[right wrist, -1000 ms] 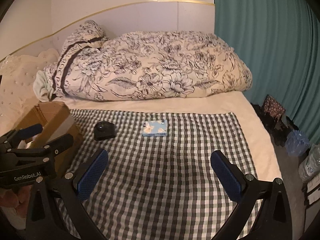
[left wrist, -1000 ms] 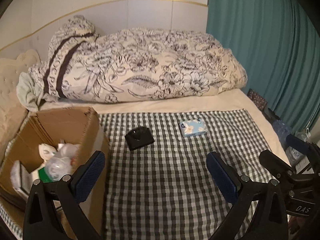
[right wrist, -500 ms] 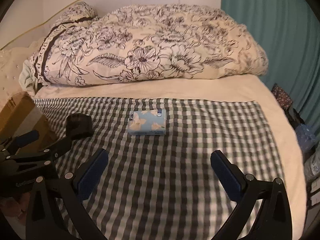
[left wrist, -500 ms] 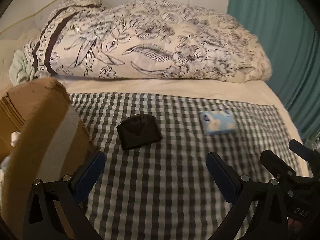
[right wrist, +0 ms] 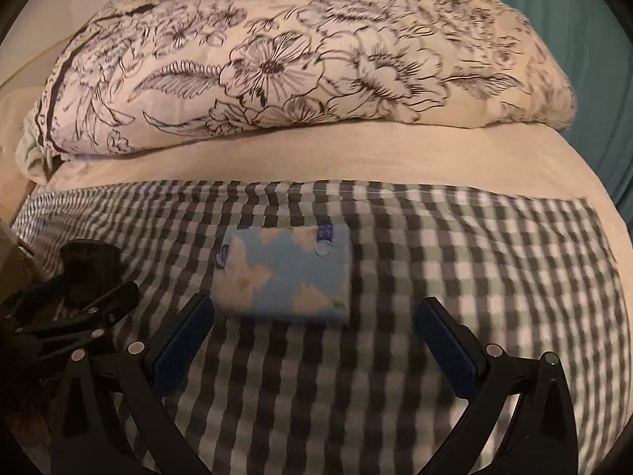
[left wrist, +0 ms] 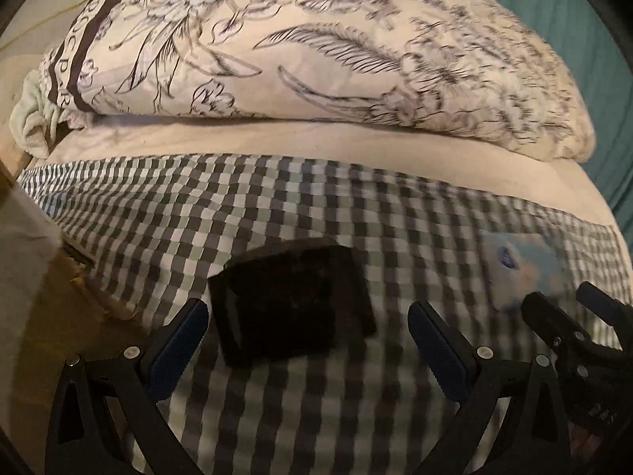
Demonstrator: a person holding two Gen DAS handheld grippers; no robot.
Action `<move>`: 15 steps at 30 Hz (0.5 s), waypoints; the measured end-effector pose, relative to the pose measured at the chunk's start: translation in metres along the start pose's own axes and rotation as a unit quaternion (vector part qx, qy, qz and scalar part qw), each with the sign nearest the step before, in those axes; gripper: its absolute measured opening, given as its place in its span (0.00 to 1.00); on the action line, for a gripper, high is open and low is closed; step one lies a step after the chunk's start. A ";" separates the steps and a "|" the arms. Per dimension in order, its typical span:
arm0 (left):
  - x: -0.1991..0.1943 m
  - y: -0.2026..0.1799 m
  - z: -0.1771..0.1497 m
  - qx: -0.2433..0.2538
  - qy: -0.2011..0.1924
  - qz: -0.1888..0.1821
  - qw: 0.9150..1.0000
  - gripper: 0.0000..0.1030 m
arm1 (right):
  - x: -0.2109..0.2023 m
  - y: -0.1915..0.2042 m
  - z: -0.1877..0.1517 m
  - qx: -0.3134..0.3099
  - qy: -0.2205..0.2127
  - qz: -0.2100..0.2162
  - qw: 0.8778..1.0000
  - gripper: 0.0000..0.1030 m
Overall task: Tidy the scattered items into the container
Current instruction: 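Close left tool on the black square object while right tool grasps the blue tissue pack, then carry the black object with left tool while right tool carries the tissue pack to the box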
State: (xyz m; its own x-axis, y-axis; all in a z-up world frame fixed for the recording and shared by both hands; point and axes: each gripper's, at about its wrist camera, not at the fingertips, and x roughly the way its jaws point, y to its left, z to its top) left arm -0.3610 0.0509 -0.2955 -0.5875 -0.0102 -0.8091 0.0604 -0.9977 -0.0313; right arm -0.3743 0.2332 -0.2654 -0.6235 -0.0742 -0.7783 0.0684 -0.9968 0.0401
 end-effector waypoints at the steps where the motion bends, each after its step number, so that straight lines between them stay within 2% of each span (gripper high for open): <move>1: 0.005 0.000 0.001 -0.004 0.004 0.001 1.000 1.00 | 0.004 0.002 0.002 -0.006 -0.001 -0.002 1.000 1.00; 6: 0.017 0.006 0.002 -0.024 0.005 -0.006 1.000 1.00 | 0.016 0.007 0.012 -0.010 -0.010 -0.002 1.000 1.00; 8: 0.019 0.007 0.001 -0.029 0.003 -0.005 1.000 0.97 | 0.018 0.010 0.014 -0.011 -0.013 -0.004 1.000 1.00; 9: 0.019 0.007 0.001 -0.031 0.002 -0.004 1.000 0.94 | 0.018 0.011 0.015 -0.009 -0.016 -0.003 1.000 1.00; 12: 0.016 0.011 -0.001 -0.038 -0.007 0.004 0.999 0.76 | 0.017 0.013 0.016 0.003 -0.020 0.007 1.000 1.00; 15: 0.014 0.014 -0.004 -0.039 -0.007 -0.003 0.999 0.76 | 0.021 0.021 0.016 -0.006 -0.014 0.008 1.000 1.00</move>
State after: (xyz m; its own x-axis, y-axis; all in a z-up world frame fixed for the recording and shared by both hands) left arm -0.3655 0.0367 -0.3096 -0.6001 -0.0051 -0.7999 0.1195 -0.9893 -0.0834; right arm -0.3982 0.2102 -0.2709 -0.6432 -0.0906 -0.7603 0.0875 -0.9952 0.0446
